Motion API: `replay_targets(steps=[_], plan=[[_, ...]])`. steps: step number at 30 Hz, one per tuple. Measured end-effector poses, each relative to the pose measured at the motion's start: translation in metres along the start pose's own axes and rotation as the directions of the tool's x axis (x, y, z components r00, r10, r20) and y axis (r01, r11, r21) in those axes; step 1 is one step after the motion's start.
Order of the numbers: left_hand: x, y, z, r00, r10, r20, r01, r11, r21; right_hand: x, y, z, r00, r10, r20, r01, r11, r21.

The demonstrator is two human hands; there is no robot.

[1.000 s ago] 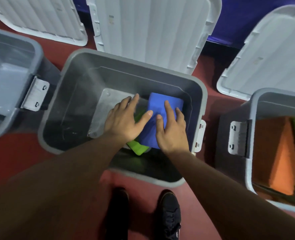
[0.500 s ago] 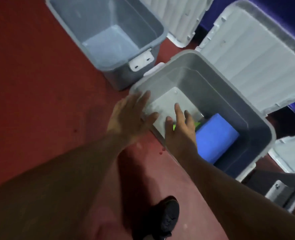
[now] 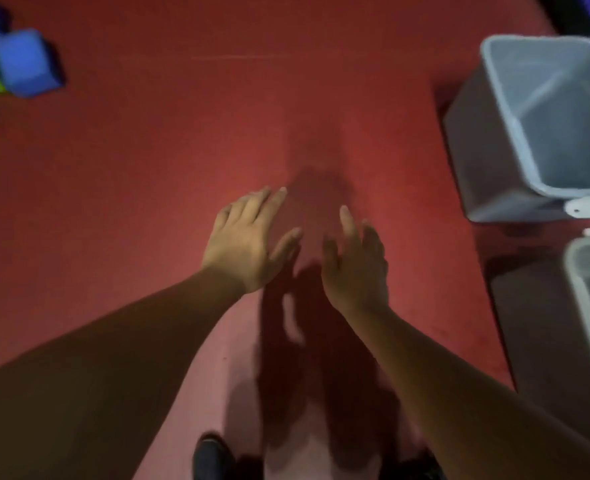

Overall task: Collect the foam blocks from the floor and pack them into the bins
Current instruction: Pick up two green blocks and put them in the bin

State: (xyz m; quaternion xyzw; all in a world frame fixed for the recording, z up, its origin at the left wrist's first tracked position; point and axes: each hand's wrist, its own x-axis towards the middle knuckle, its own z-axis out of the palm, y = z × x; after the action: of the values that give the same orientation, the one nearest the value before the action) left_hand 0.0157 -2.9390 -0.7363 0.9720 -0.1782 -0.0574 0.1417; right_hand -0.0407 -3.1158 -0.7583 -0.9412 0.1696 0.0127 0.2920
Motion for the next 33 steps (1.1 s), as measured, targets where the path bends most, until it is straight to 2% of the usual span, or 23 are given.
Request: replay_targets(steps=[5,9,12,16,19,25,28,33], plan=[[-0.079,-0.167,-0.064,0.976,-0.209,-0.054,0.21,0.978,0.017,-0.026,-0.167,0.101,0.979,-0.169,0.112,0.17,0.985,0.003],[-0.138,-0.272,-0.105,0.925,-0.367,-0.102,0.368,0.93,-0.009,-0.053,-0.275,0.17,0.924,-0.347,0.158,0.353,0.936,-0.006],[-0.175,-0.339,-0.127,0.874,-0.471,-0.12,0.471,0.881,-0.03,-0.071,-0.345,0.212,0.9,-0.393,0.187,0.395,0.918,0.033],[-0.206,-0.431,-0.151,0.813,-0.563,-0.146,0.564,0.825,-0.041,-0.082,-0.426,0.268,0.806,-0.534,0.257,0.535,0.842,0.07],[-0.212,-0.506,-0.157,0.754,-0.637,-0.159,0.638,0.768,-0.05,-0.073,-0.487,0.32,0.755,-0.537,0.376,0.557,0.828,0.066],[-0.201,-0.643,-0.156,0.661,-0.739,-0.129,0.735,0.673,-0.09,-0.04,-0.595,0.437,0.662,-0.585,0.468,0.625,0.776,0.084],[-0.195,-0.702,-0.171,0.602,-0.788,-0.124,0.781,0.614,-0.111,-0.025,-0.651,0.473,0.591,-0.573,0.568,0.656,0.751,0.075],[-0.188,-0.794,-0.207,0.526,-0.836,-0.155,0.825,0.546,-0.146,0.0,-0.75,0.519,0.537,-0.607,0.586,0.699,0.709,0.094]])
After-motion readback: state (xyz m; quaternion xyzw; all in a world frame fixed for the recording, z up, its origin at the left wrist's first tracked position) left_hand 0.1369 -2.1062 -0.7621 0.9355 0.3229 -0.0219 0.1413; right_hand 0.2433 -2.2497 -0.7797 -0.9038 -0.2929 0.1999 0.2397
